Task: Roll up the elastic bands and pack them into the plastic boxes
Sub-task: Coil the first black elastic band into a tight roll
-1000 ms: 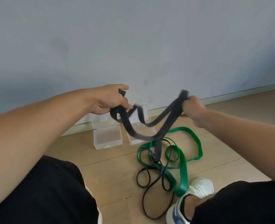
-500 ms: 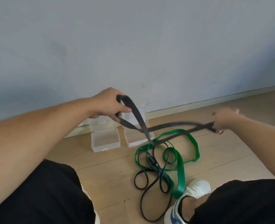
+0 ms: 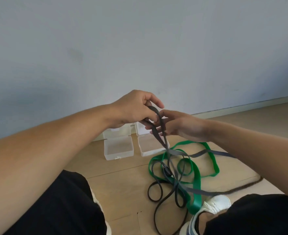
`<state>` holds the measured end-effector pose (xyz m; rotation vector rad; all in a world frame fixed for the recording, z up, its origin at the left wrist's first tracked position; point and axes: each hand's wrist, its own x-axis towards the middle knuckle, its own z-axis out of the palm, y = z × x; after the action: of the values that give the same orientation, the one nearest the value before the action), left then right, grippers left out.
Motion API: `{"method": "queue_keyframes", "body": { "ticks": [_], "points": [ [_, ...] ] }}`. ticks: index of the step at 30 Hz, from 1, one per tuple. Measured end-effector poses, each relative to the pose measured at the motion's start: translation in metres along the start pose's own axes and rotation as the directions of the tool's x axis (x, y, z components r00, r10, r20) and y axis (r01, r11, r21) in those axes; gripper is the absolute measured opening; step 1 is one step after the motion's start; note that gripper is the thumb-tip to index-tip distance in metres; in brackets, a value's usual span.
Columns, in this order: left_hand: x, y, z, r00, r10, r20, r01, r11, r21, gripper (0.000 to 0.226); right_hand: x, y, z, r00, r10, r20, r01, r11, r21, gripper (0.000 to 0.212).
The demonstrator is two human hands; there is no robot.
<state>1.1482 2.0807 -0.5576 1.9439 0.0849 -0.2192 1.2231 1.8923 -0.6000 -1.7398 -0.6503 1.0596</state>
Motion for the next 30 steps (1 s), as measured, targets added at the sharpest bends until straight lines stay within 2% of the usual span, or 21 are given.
{"method": "queue_keyframes", "body": {
  "ticks": [2,4,8,12,15,17,19,21,23,25,27,30],
  "points": [
    [-0.004,-0.002,-0.005,0.996,-0.056,0.069,0.06,0.997,-0.053,0.04,0.002,0.001,0.005,0.999,-0.026,-0.021,0.025,0.998,-0.053,0.038],
    [-0.008,-0.004,-0.009,0.992,-0.092,0.087,0.101,0.989,-0.106,0.033,0.005,0.003,0.01,0.996,-0.063,-0.064,0.054,0.991,-0.124,0.032],
    [-0.009,-0.011,-0.015,0.993,-0.116,0.002,0.115,0.98,-0.164,0.022,0.009,0.001,0.015,0.975,-0.118,-0.187,0.097,0.989,-0.113,0.024],
    [-0.006,-0.015,-0.017,0.987,-0.123,-0.106,0.097,0.971,-0.22,0.027,0.012,-0.005,0.024,0.953,-0.158,-0.258,0.077,0.951,-0.299,0.026],
    [-0.002,-0.019,-0.02,0.964,-0.207,-0.166,0.158,0.95,-0.27,0.039,0.014,-0.008,0.031,0.924,-0.193,-0.33,0.042,0.91,-0.413,0.021],
    [-0.001,-0.023,-0.023,0.947,-0.298,-0.122,0.251,0.92,-0.3,0.044,0.015,-0.009,0.032,0.908,-0.207,-0.365,0.034,0.903,-0.428,0.02],
    [-0.003,-0.026,-0.026,0.925,-0.377,-0.043,0.352,0.895,-0.274,0.039,0.013,-0.009,0.032,0.904,-0.212,-0.37,0.04,0.907,-0.42,0.022],
    [-0.005,-0.028,-0.027,0.907,-0.421,0.014,0.406,0.865,-0.294,0.041,0.012,-0.009,0.031,0.903,-0.214,-0.371,0.041,0.905,-0.424,0.023],
    [-0.004,-0.028,-0.028,0.908,-0.419,0.028,0.402,0.848,-0.346,0.037,0.012,-0.01,0.031,0.902,-0.214,-0.375,0.043,0.908,-0.417,0.023],
    [-0.004,-0.026,-0.026,0.916,-0.401,0.035,0.382,0.84,-0.386,0.023,0.01,-0.012,0.033,0.896,-0.219,-0.386,0.061,0.922,-0.382,0.027],
    [-0.004,-0.025,-0.021,0.92,-0.388,0.048,0.374,0.837,-0.399,0.015,0.008,-0.014,0.036,0.868,-0.283,-0.408,0.116,0.914,-0.388,0.03],
    [-0.004,-0.022,-0.014,0.924,-0.379,0.061,0.367,0.828,-0.423,0.018,0.004,-0.016,0.041,0.822,-0.345,-0.454,0.189,0.916,-0.354,0.026]
  ]
}}
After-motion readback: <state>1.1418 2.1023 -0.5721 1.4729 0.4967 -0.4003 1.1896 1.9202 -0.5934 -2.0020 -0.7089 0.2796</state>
